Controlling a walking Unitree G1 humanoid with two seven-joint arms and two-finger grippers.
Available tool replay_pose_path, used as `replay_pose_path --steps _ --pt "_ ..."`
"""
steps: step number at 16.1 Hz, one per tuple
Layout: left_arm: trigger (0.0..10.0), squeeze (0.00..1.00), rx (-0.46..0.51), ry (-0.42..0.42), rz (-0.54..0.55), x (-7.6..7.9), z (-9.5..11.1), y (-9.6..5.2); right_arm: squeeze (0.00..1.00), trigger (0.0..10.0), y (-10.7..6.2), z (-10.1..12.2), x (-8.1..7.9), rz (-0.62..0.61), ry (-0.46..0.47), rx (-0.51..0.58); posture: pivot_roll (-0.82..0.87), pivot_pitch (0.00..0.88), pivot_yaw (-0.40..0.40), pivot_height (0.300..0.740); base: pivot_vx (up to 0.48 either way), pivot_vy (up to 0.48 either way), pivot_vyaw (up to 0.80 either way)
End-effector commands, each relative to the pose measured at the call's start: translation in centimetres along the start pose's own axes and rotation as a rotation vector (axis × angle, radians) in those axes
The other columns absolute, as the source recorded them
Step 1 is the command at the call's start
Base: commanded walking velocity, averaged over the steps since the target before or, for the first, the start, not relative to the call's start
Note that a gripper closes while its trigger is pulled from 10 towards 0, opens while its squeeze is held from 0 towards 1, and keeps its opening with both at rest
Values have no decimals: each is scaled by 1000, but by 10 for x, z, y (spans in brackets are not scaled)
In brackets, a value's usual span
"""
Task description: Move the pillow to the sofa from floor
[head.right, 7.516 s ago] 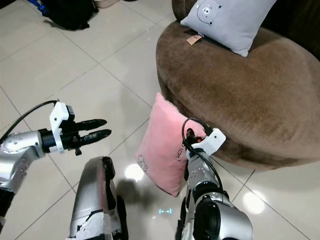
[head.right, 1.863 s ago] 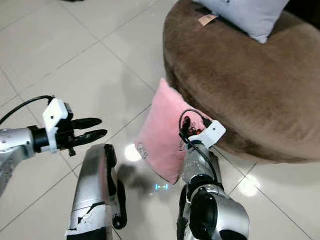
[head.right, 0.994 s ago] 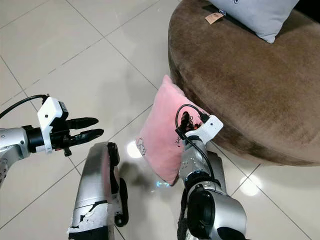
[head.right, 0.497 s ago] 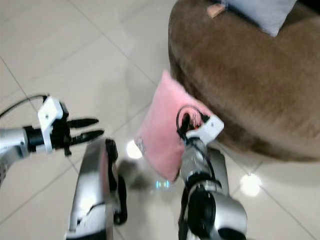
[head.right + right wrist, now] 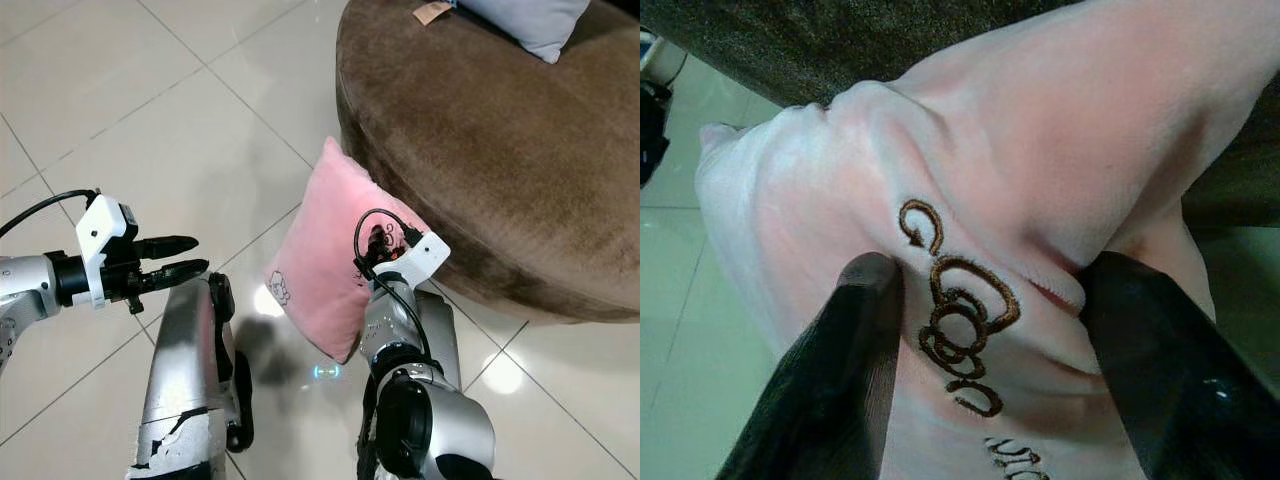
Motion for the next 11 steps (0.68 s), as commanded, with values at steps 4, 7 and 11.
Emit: replay_pose_path --steps 4,7,11 --pt "10000 0 -16 -4 -26 5 -3 -3 0 0 -7 -13 11 -20 22 -31 516 377 90 456 0 0 0" --pt "10000 0 -17 -4 -29 5 -3 -2 0 0 -8 -13 12 -17 30 -29 518 377 92 456 0 0 0" --pt "10000 0 -15 -3 -31 5 -3 -1 0 0 -9 -13 14 -17 32 -27 518 377 93 456 0 0 0"
Point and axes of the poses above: a point about 5 cm out from each wrist's last joint towards the gripper, its own y axis pointing out of the wrist towards the gripper, its own z axis along the axis of the wrist's last joint, x = y × z, the point moved 5 cm from there along y, pointing out of the wrist towards the gripper, and after that the axes turned 12 degrees about y, right-handed, at the moved point
